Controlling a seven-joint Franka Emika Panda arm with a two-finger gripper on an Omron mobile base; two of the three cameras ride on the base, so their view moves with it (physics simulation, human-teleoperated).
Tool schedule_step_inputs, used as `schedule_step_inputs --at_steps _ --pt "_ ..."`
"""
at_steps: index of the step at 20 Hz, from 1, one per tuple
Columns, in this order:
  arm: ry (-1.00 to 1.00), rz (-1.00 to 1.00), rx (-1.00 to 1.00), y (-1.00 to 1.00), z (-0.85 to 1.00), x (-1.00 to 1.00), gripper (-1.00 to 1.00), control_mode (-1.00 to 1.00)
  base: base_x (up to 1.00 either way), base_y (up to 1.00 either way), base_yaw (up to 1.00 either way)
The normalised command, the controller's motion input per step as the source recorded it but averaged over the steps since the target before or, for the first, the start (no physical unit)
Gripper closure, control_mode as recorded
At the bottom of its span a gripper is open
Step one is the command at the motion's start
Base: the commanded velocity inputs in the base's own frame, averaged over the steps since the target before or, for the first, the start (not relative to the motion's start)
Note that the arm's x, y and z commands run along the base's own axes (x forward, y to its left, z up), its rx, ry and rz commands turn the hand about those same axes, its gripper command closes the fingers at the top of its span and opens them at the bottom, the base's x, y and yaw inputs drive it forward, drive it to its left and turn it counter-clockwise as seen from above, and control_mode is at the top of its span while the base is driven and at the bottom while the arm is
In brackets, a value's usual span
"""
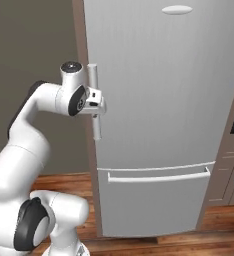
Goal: Retrieve the butter from the fridge and place it on a plate on the dining table. Then retrieve the butter knife by the fridge and place it near the plate.
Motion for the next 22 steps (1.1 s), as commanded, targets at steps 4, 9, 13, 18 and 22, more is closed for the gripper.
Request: schedule_step_inputs --at_steps 4,9,13,18,22 --pt "-0.16 0.02 0.0 0.0 0.0 0.47 -1.0 -1.0 0.0 0.0 0.0" --pt "-0.12 0.0 0.03 0.0 0.0 0.84 -1.0 -1.0 0.0 0.0 0.0" --pt "-0.04 -0.02 0.03 -0.01 0.0 0.77 -1.0 -1.0 0.0 0.0 0.0" --pt "-0.01 0.0 0.01 0.0 0.0 0.44 -1.0 -1.0 0.0 0.0 0.0" --pt "0.0 0.0 0.0 0.0 0.0 0.17 -1.0 -1.0 0.0 0.0 0.0"
